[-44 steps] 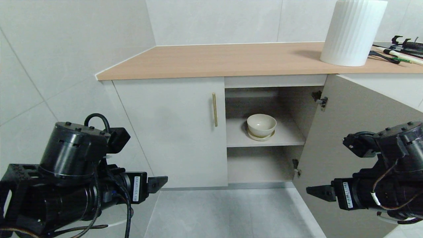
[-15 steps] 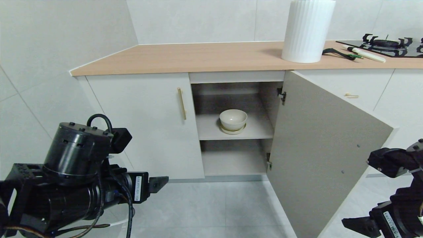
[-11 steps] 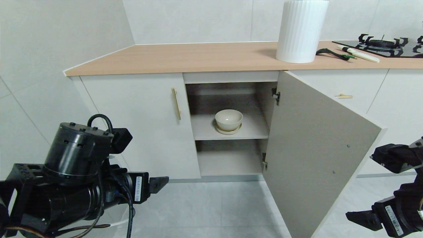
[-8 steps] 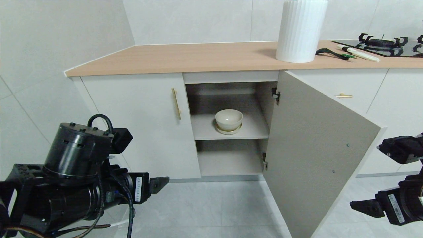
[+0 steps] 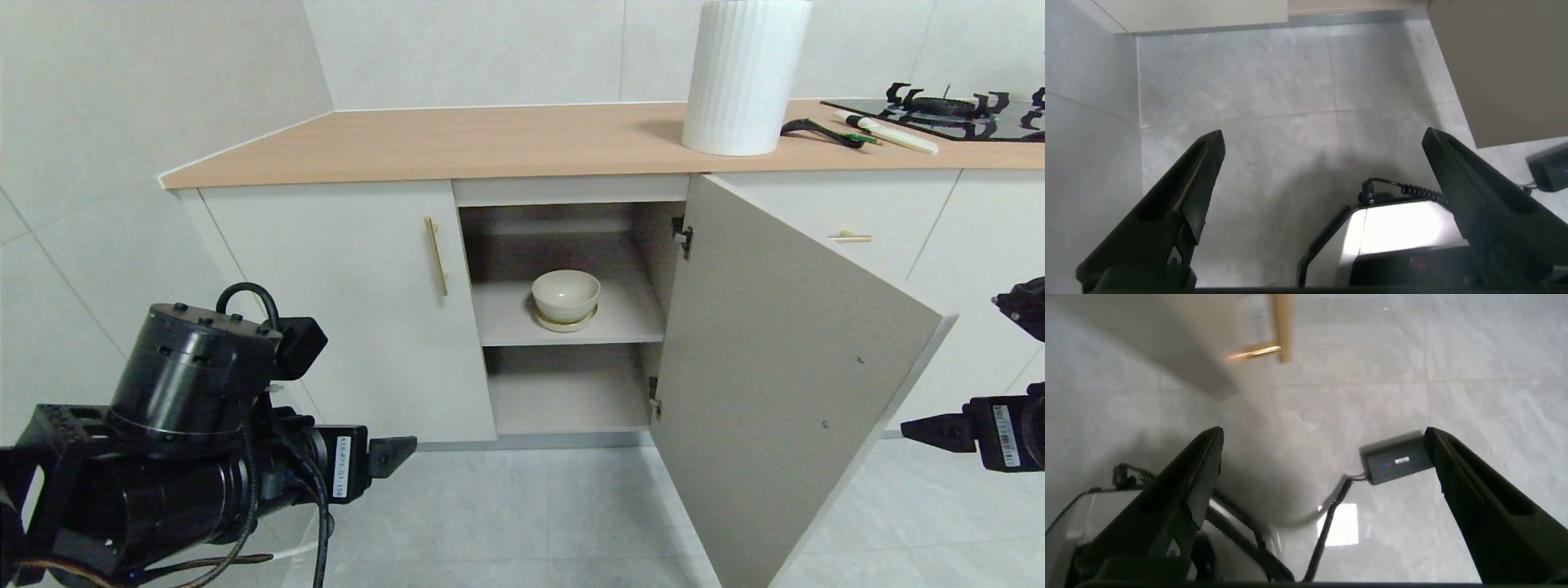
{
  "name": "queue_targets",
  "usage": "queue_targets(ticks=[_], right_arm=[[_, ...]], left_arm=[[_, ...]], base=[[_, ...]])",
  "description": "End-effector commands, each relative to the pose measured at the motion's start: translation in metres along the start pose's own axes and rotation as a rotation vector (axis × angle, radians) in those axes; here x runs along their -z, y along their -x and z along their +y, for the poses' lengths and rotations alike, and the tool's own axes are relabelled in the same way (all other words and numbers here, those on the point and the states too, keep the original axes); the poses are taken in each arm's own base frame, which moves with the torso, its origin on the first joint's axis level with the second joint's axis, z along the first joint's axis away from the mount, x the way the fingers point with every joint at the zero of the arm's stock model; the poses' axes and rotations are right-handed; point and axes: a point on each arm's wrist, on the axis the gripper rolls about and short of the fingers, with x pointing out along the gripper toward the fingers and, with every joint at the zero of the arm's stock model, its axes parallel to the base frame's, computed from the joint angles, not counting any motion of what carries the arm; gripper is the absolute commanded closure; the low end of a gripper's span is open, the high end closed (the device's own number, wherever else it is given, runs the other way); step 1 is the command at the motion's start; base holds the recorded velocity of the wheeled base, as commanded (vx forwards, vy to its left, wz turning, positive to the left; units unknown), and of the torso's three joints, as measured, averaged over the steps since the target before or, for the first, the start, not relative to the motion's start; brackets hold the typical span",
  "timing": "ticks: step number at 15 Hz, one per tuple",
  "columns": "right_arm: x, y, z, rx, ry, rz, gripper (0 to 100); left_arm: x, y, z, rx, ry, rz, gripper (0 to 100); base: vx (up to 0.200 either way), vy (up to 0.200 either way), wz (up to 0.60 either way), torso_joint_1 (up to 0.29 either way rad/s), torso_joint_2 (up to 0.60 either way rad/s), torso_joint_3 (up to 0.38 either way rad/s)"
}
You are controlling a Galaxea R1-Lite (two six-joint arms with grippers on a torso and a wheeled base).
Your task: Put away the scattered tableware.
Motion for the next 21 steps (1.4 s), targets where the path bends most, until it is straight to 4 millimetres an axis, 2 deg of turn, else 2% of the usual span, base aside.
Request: queue_targets(ticks=[1, 5, 7, 10, 13, 16, 21], right_arm=[[-0.004, -0.005, -0.011, 0.046, -0.029, -0.009, 0], [-0.015, -0.023, -0.026, 0.104, -0.082, -0.052, 0], [-0.019, -0.033, -0.027, 0.111, -0.098, -0.069, 0], [-0.027, -0.057, -0.028, 0.117, -0.181, -0.089, 0], [-0.03, -0.066, -0.026, 0.11, -0.205, -0.112, 0], [-0.031, -0.068, -0.018, 0.08, -0.234, -0.128, 0], [-0.026, -0.065, 0.01, -0.013, -0.233, -0.118, 0]], left_arm=[[0.0, 0.0, 0.0, -0.001, 0.001, 0.001, 0], [0.0, 0.0, 0.0, -0.001, 0.001, -0.001, 0], [0.0, 0.0, 0.0, -0.001, 0.001, 0.001, 0], [0.0, 0.0, 0.0, 0.0, 0.001, -0.002, 0], [-0.001, 0.0, 0.0, 0.0, 0.002, -0.004, 0], [-0.001, 0.0, 0.0, 0.0, 0.003, -0.004, 0], [-0.001, 0.001, 0.0, 0.001, 0.004, -0.006, 0]], base=[[0.0, 0.0, 0.0, 0.0, 0.0, 0.0], [0.0, 0.0, 0.0, 0.0, 0.0, 0.0], [0.0, 0.0, 0.0, 0.0, 0.0, 0.0], [0.0, 0.0, 0.0, 0.0, 0.0, 0.0], [0.0, 0.0, 0.0, 0.0, 0.0, 0.0], [0.0, 0.0, 0.0, 0.0, 0.0, 0.0], [0.0, 0.0, 0.0, 0.0, 0.0, 0.0]])
